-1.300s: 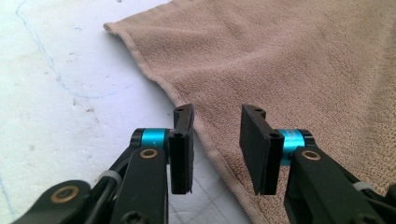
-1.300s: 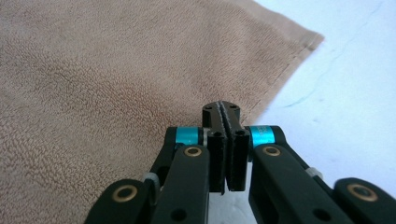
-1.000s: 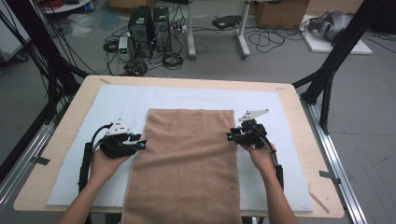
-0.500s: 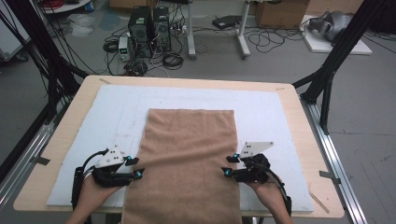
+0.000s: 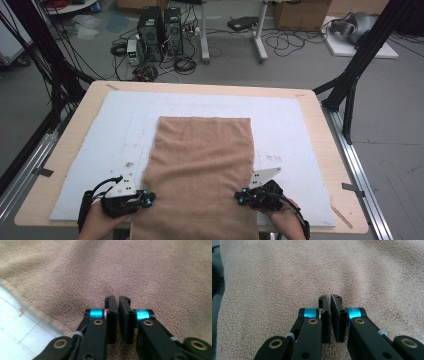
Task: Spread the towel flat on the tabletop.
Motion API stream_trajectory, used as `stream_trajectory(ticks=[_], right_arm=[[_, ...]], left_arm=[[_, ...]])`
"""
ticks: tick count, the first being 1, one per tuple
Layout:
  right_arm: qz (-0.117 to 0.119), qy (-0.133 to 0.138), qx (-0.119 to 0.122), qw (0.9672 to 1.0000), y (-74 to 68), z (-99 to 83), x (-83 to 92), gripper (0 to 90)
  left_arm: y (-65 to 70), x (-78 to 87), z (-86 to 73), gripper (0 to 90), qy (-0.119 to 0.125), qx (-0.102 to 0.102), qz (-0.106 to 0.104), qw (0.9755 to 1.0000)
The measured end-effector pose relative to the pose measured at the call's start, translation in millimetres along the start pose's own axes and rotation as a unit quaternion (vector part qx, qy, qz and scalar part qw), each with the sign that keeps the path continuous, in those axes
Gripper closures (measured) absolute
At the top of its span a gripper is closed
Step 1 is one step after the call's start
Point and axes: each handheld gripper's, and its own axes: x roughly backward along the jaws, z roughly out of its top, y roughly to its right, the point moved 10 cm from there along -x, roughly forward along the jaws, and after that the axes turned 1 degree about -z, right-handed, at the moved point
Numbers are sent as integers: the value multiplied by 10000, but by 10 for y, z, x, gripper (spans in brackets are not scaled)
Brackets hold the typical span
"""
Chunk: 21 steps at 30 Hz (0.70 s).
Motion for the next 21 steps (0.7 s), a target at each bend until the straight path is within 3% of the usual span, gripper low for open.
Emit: stream_trajectory(ticks=[9, 11, 16, 21], right_arm=[[244, 69, 25, 9997, -182, -31, 96, 869], [239, 117, 18, 9996, -194, -27, 119, 801], [56, 398, -182, 9990, -87, 40, 195, 697], [-146, 473, -345, 9982, 64, 104, 196, 633]], left_arm=[[163, 95, -50, 864, 37, -106, -89, 9999], [158, 108, -36, 847, 98, -42, -91, 9999], [76, 141, 37, 723, 218, 47, 47, 9997], [-64, 155, 105, 644, 348, 236, 192, 9989]])
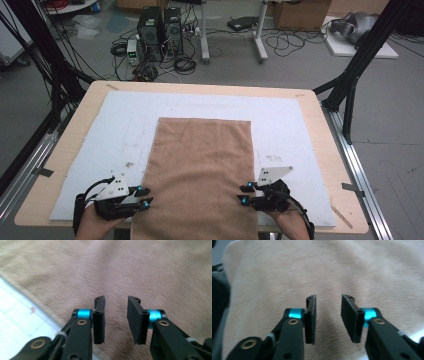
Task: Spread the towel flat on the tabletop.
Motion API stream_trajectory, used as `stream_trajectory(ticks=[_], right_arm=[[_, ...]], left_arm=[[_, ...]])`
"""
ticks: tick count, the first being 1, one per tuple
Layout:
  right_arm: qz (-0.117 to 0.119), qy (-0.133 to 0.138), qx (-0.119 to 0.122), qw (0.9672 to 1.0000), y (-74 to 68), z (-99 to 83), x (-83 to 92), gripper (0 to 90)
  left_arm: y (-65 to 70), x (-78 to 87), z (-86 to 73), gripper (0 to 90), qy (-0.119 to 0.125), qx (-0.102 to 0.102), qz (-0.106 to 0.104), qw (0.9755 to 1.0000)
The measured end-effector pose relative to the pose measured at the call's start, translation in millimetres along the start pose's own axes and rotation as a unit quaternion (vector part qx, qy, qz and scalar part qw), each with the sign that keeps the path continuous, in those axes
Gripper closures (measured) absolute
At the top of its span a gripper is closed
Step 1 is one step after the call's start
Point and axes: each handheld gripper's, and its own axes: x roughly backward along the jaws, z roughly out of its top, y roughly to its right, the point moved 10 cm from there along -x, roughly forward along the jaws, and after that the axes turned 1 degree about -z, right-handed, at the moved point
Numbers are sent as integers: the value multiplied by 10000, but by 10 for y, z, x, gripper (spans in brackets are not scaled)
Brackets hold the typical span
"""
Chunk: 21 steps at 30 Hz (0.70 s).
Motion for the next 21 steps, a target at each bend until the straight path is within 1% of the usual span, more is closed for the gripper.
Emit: stream_trajectory(ticks=[1, 3, 4, 9, 10, 16, 20, 21], right_arm=[[-22, 18, 6, 10000, 30, 15, -4, 615], [-73, 70, -82, 9999, 87, 51, -4, 592], [-95, 102, -66, 9999, 109, 67, -5, 576], [-232, 145, -135, 9995, 211, 160, 25, 501], [-241, 204, -154, 9994, 234, 195, 36, 494], [-379, 346, -168, 9985, 368, 331, 87, 438], [-432, 430, -200, 9979, 443, 418, 98, 405], [-433, 430, -210, 9979, 456, 435, 94, 396]], left_arm=[[-27, -3, 16, 636, 31, 28, 33, 10000], [-64, -15, 47, 619, 67, 73, 59, 9999], [-81, -17, 64, 611, 81, 70, 73, 9999], [-155, -31, 165, 567, 138, 116, 107, 9998], [-168, -31, 180, 560, 147, 118, 117, 9998], [-283, -7, 274, 524, 178, 153, 190, 9995], [-363, 33, 319, 510, 238, 209, 266, 9991], [-379, 40, 328, 505, 265, 250, 287, 9989]])
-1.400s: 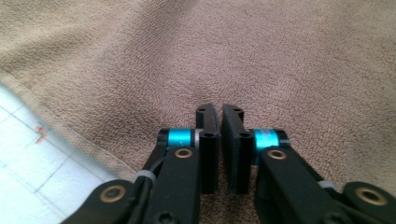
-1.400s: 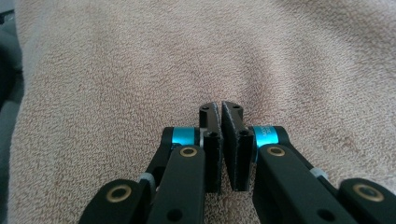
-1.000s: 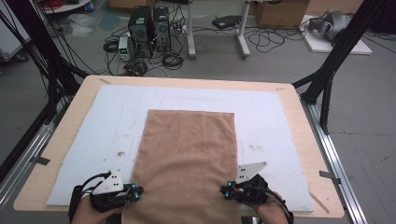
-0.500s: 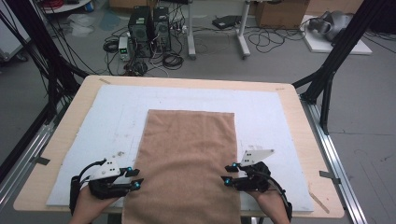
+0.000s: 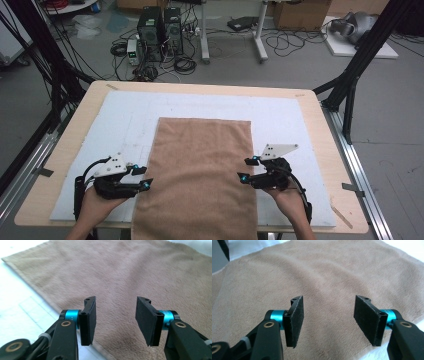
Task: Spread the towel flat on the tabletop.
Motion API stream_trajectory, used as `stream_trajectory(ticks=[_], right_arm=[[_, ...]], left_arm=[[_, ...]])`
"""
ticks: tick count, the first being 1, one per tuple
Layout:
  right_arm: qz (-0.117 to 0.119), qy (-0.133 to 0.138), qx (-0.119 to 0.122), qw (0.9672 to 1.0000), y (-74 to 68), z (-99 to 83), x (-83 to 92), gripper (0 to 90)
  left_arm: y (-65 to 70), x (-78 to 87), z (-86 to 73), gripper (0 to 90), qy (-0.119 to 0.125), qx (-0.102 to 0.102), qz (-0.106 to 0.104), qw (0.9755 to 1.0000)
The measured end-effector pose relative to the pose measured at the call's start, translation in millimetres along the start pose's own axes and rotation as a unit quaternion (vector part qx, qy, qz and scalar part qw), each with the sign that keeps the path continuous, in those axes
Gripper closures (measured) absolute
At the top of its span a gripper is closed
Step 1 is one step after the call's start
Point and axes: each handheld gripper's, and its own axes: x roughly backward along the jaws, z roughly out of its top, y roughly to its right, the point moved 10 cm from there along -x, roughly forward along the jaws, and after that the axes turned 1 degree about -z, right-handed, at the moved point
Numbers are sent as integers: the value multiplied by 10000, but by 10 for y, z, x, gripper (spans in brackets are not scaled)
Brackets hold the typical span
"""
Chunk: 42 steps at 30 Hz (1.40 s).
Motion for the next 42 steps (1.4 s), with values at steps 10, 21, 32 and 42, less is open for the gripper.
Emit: stream_trajectory(ticks=[10, 21, 32, 42], right_arm=[[-126, -19, 60, 9999, 83, 90, -66, 348], [-280, -6, 53, 9996, 180, 130, -48, 310], [-311, 15, 97, 9995, 193, 161, -15, 309], [-344, 3, 208, 9992, 177, 219, 11, 317]], left_arm=[[-142, 30, 93, 458, 14, 21, 176, 9998], [-164, -7, 249, 420, 88, -53, 231, 9997], [-209, -41, 263, 406, 100, 40, 229, 9997], [-224, -42, 266, 403, 108, 29, 206, 9997]])
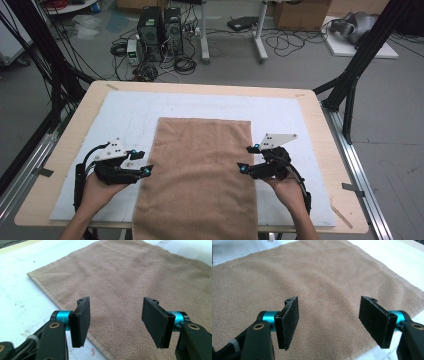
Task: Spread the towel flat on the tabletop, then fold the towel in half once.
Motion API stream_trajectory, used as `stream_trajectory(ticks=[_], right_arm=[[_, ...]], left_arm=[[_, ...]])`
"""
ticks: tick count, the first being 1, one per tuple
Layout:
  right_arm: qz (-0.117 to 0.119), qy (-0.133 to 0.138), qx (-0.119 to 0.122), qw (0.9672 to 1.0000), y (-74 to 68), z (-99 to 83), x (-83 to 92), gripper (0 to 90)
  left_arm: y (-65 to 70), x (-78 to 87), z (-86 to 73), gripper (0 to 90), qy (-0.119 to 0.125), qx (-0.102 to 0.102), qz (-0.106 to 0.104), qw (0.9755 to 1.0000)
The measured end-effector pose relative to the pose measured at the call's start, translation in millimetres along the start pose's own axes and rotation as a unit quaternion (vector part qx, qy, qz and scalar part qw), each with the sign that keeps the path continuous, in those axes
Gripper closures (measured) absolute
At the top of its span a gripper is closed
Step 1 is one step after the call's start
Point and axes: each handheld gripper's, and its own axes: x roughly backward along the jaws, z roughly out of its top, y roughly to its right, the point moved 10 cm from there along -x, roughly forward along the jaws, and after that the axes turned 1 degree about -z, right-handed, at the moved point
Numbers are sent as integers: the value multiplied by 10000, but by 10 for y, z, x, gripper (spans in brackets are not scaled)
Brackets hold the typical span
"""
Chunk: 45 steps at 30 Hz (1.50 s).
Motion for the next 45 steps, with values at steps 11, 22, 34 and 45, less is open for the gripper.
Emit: stream_trajectory(ticks=[11, 22, 34, 45], right_arm=[[8, -55, 55, 10000, -18, 16, -26, 317], [-41, -50, 21, 10000, 11, 5, 10, 315], [-311, -33, -104, 9995, 340, 173, -25, 310], [-553, -214, -461, 9972, 722, 80, -362, 328]], left_arm=[[6, -7, -5, 403, -7, -6, -32, 10000], [-12, -47, 16, 403, 15, 15, -19, 10000], [-278, -213, 358, 407, 103, 21, 313, 9995], [-715, -641, 206, 439, -246, 312, 823, 9958]])
